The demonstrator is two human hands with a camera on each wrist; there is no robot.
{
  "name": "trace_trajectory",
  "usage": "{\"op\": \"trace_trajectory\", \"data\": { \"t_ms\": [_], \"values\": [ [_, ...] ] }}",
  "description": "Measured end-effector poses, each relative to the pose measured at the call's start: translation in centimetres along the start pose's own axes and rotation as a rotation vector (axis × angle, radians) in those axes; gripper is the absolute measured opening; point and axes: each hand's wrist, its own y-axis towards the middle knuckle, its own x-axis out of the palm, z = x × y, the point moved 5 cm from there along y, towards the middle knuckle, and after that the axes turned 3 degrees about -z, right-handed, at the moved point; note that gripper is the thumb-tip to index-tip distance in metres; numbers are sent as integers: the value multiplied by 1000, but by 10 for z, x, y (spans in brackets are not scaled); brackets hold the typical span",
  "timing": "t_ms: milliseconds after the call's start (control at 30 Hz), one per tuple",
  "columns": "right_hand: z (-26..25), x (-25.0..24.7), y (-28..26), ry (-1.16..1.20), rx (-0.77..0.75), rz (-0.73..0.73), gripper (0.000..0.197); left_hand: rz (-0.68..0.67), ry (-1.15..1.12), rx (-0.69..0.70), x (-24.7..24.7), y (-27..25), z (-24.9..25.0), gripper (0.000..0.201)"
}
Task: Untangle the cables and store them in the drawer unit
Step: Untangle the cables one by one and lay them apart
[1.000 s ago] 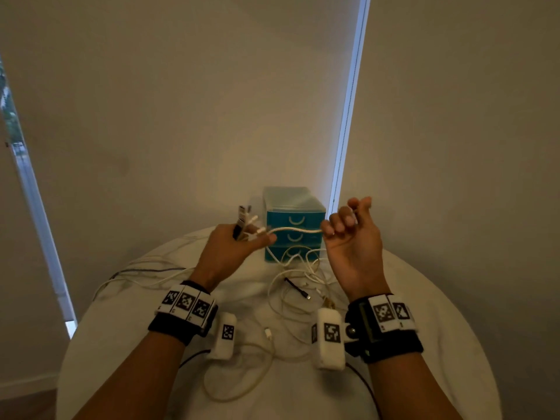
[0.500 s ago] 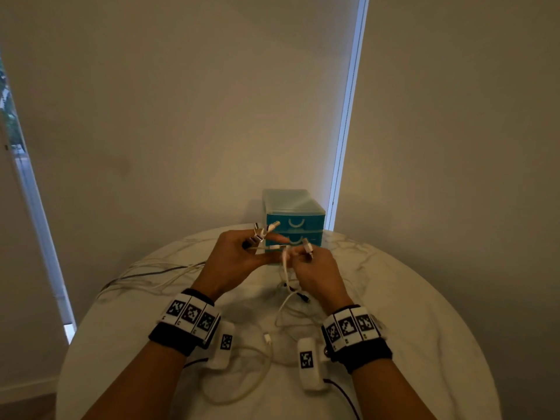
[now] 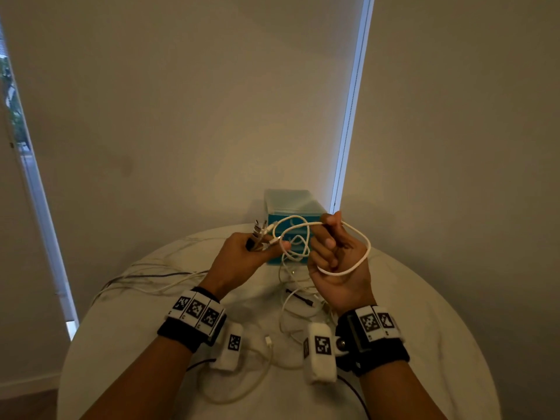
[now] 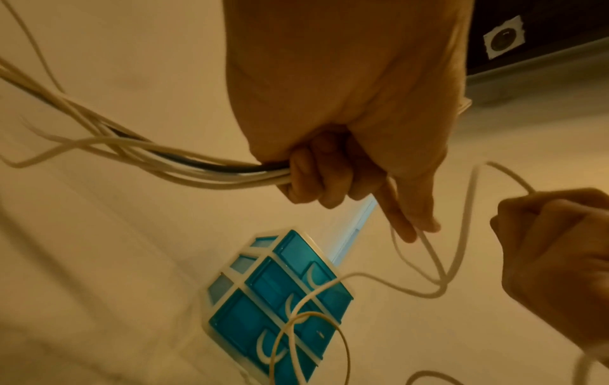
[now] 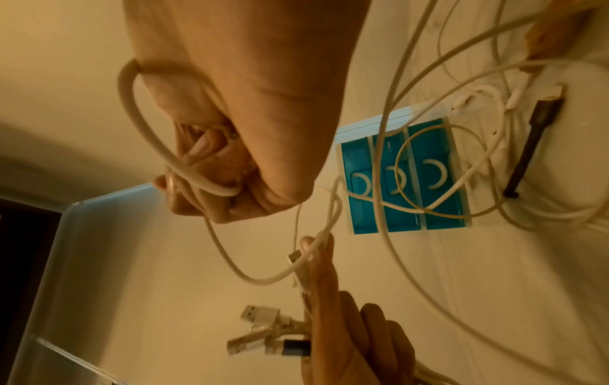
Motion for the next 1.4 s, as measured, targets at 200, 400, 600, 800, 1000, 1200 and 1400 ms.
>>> {"op": "trace_trajectory", "data": {
  "t_ms": [200, 400, 600, 800, 1000, 1200, 1400],
  "values": [
    [-7, -25, 0, -293, -12, 176, 49, 108, -143, -18, -15, -2, 6, 17],
    [2, -48, -5, -884, 73, 454, 22, 161, -158, -31, -19, 0, 5, 15],
    [18, -39, -1, -1077, 86, 477, 45, 156, -169, -18, -15, -1, 8, 15],
    [19, -52, -3, -906, 34, 555, 31, -28, -84, -42, -9, -4, 8, 20],
    [-4, -57, -4, -636, -73, 579, 32, -113, 213, -165, -13, 2, -11, 31],
    [-28, -51, -10, -525, -161, 537, 23, 125, 232, -311, -36, 8, -39, 16],
    [-43, -43, -13, -258, -354, 435, 38, 285, 220, -410, -49, 8, -49, 44]
  ]
}}
